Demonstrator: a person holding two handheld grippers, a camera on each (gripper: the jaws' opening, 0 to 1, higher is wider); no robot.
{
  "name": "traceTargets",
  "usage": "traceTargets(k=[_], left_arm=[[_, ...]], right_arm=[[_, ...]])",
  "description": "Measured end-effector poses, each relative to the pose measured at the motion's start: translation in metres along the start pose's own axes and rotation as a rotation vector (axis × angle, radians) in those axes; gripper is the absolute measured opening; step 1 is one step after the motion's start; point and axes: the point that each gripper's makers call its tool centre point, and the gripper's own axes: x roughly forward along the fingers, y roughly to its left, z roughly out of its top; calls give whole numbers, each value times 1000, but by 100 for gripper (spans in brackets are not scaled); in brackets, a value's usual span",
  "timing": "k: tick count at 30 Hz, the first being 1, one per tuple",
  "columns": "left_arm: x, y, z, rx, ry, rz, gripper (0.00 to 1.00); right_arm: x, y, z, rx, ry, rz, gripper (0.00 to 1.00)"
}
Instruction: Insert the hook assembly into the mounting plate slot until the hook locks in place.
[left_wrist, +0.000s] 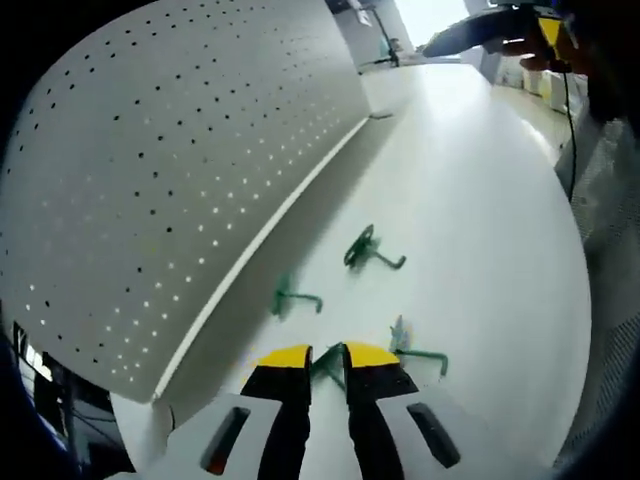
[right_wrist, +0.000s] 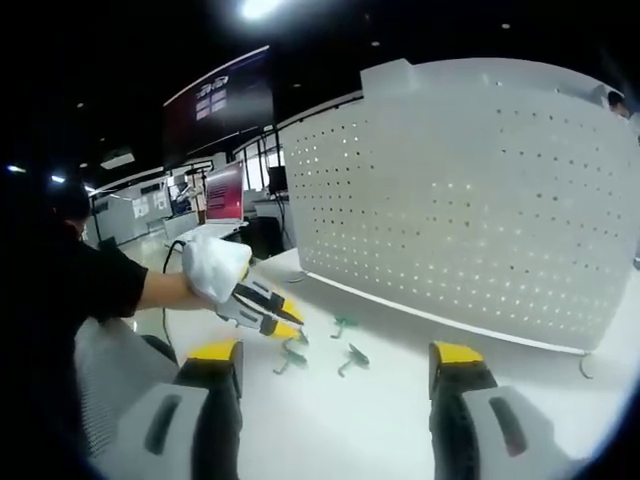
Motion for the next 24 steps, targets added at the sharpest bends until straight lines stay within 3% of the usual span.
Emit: traceTargets(k=[11,19,24], left_arm=[[4,2,-7,21,28,8,9],[0,4,-11,-10,44,21,2],[-1,4,-10,-21,37,25,3]], right_arm=[[0,-2,-1,0,4,-8,72],[1,0,0,-3,3,-2,72],[0,0,1,-2,-2,-1,72]])
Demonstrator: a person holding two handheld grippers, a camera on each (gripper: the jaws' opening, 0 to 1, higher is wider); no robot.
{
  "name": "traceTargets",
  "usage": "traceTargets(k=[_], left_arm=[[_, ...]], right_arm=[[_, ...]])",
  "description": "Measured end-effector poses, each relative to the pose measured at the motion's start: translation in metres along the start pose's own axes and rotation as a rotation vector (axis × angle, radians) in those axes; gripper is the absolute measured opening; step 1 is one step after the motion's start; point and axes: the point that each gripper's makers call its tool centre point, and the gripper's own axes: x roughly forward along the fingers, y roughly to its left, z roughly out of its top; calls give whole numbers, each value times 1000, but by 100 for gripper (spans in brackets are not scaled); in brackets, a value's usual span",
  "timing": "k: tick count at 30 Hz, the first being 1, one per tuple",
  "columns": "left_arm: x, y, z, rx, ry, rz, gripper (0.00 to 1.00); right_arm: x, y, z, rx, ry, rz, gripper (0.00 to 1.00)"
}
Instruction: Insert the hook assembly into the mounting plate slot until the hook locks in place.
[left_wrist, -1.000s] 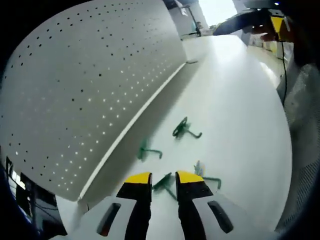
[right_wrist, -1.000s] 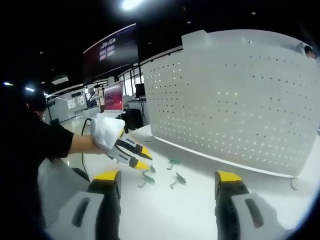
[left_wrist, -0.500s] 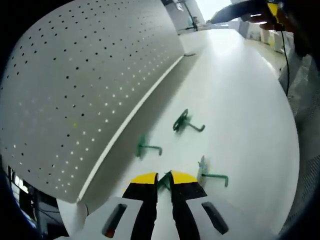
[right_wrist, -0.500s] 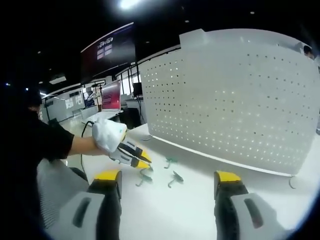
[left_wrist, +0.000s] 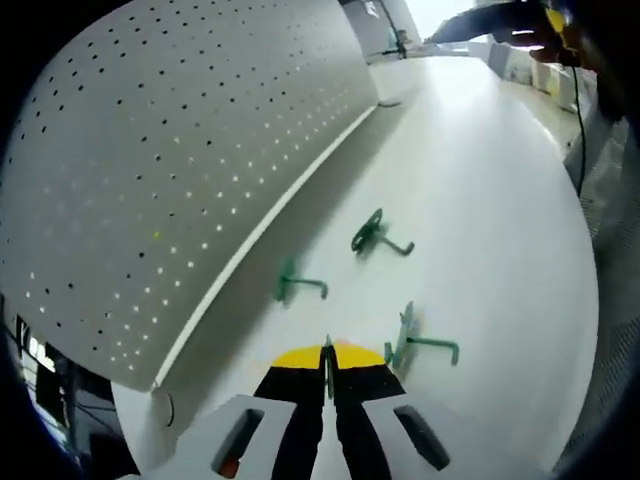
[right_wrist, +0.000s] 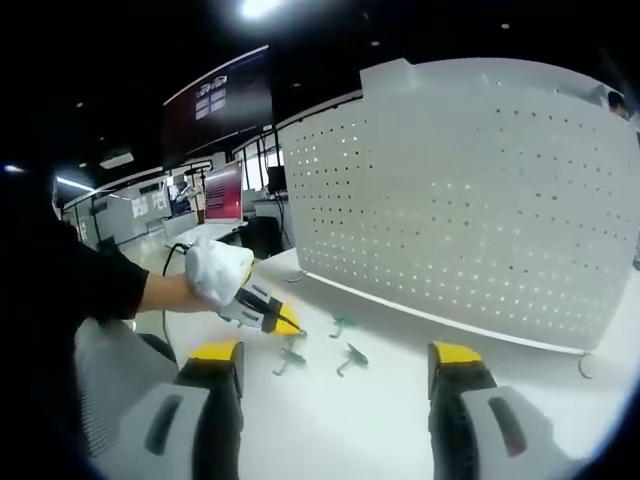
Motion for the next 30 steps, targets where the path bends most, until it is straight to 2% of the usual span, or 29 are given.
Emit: traceTargets(k=[3,6,13,17,22,25,30], left_arm=[[1,-1,3,-8,-9,-2,8],[1,-2,4,10,-4,-2,2],[5,-2,-1,38,21,1,2],[3,1,1,35,13,12,2],[-5,13,5,8,-13,54,2],[-10,18,10,-57,-49,64,1],[-15,24,12,-110,-71,77,1]], right_arm=[[0,0,0,1,-1,0,72],[0,0,0,1,0,1,72],[0,0,0,2,-1,0,72],[0,0,-1,1,1,0,72],[1,1,-2,-3,9,2,72],[2,3,-4,-12,17,7,72],[3,5,-6,-21,29,10,72]])
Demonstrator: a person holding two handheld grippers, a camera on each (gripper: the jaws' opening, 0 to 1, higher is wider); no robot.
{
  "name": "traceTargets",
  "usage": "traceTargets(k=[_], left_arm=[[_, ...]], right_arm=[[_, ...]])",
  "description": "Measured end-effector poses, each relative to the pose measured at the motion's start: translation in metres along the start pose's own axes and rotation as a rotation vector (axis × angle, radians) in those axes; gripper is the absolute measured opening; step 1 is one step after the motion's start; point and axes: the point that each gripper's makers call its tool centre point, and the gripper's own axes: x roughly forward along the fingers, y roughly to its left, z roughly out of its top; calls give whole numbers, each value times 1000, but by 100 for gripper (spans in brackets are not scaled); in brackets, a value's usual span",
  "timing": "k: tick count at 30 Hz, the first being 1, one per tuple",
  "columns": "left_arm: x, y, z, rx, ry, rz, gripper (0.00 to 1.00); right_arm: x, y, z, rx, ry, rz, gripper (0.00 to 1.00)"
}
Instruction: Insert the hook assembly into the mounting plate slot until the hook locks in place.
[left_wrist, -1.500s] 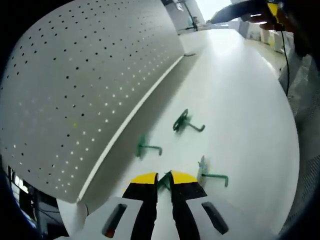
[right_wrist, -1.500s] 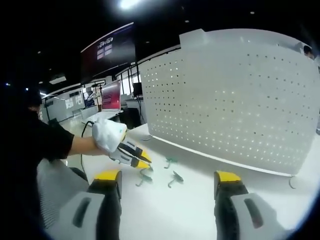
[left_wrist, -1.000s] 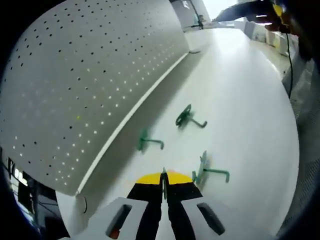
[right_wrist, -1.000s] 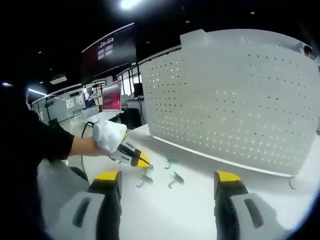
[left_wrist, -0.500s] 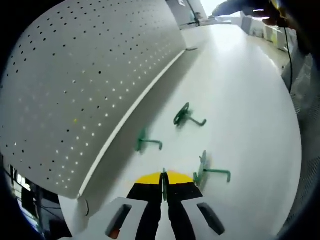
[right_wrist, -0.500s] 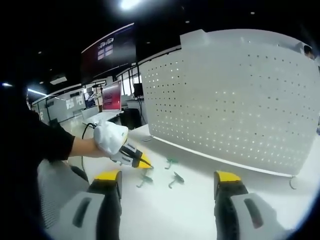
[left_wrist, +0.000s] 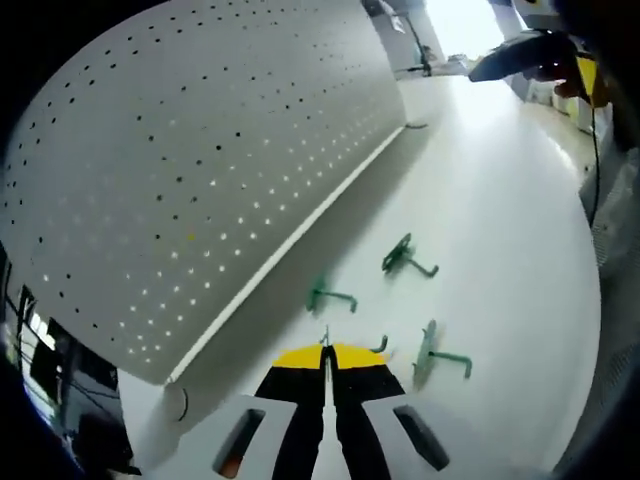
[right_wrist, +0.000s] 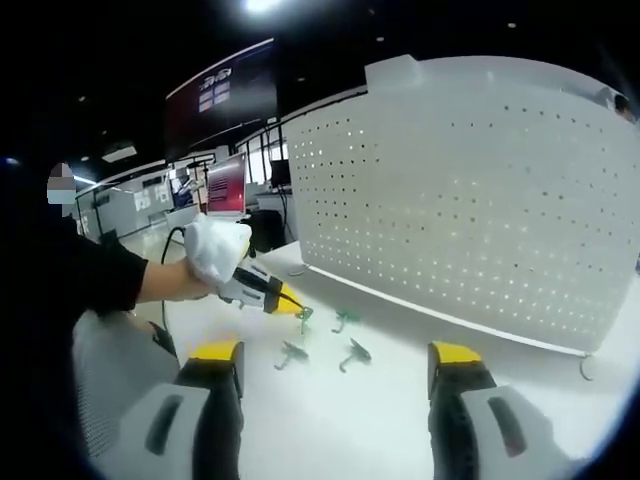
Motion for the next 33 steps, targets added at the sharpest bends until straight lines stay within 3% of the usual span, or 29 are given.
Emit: traceTargets(k=[7,16,22,33], left_arm=[[-18,3,31,-76,-109,16,1],[-39,-9,63,-132,-214,4,1],[-50,-19,84,-229,-296,-36,1],[-66,-36,105,-361,-385,-111,1]], right_arm=[[-2,-2,5,-10,-22,-12,68],[-5,3,16,-59,-63,-21,59],[-6,12,27,-145,-103,-22,49],[-5,17,32,-164,-130,-12,40]])
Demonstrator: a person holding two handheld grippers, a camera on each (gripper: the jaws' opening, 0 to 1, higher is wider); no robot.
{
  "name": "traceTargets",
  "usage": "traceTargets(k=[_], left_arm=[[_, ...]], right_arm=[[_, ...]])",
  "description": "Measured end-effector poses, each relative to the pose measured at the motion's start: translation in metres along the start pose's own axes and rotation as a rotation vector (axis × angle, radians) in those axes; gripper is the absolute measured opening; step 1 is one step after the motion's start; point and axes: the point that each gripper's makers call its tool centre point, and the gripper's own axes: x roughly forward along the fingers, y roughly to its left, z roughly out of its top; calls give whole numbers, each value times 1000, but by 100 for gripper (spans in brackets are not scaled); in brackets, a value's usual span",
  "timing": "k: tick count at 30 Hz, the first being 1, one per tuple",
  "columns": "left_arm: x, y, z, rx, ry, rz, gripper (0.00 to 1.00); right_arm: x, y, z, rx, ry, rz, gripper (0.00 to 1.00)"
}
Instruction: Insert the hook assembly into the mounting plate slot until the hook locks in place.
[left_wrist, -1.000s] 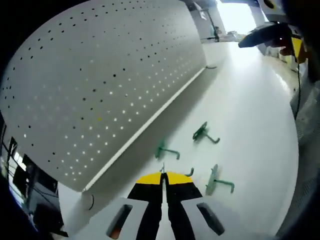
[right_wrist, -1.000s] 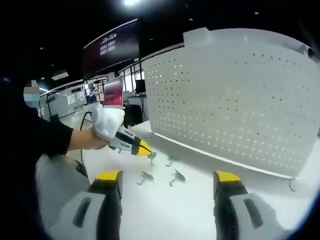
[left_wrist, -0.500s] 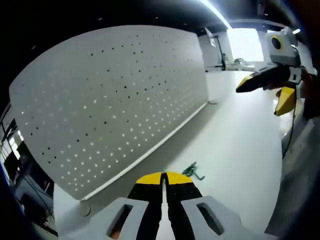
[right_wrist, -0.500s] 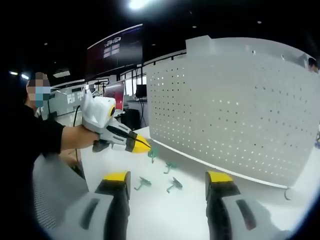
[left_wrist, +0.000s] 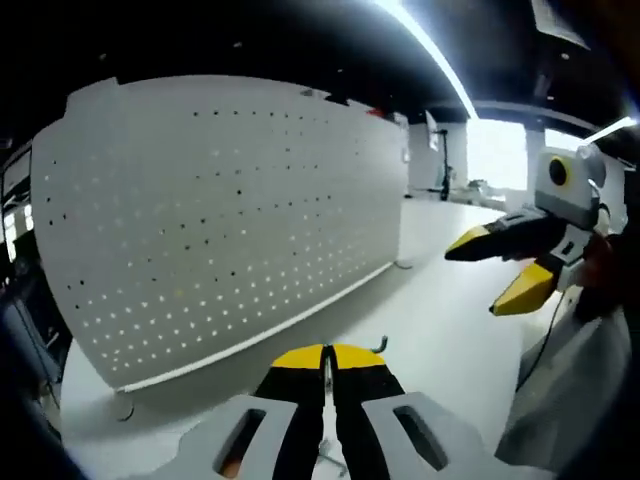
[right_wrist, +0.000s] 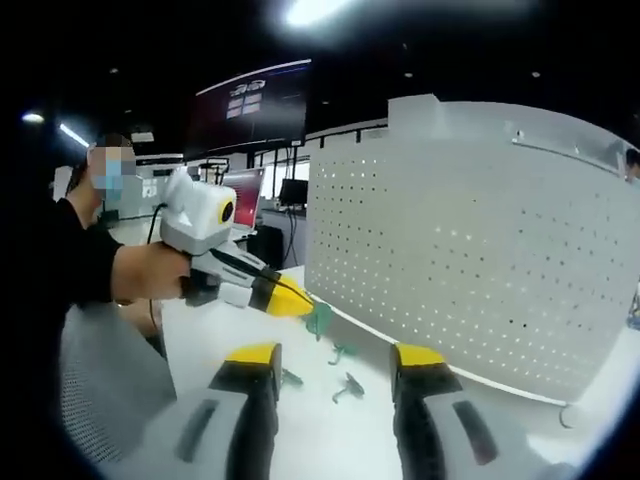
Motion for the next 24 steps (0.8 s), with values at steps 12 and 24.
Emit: traceTargets(k=[12,24], left_arm=[[5,-36,3,-69,-27,-91,1],[6,-56,17,-242,-134,-207,1]], right_arm=[[1,8,3,-58,-2,10,34],[5,7,-6,-58,35,-2,27]])
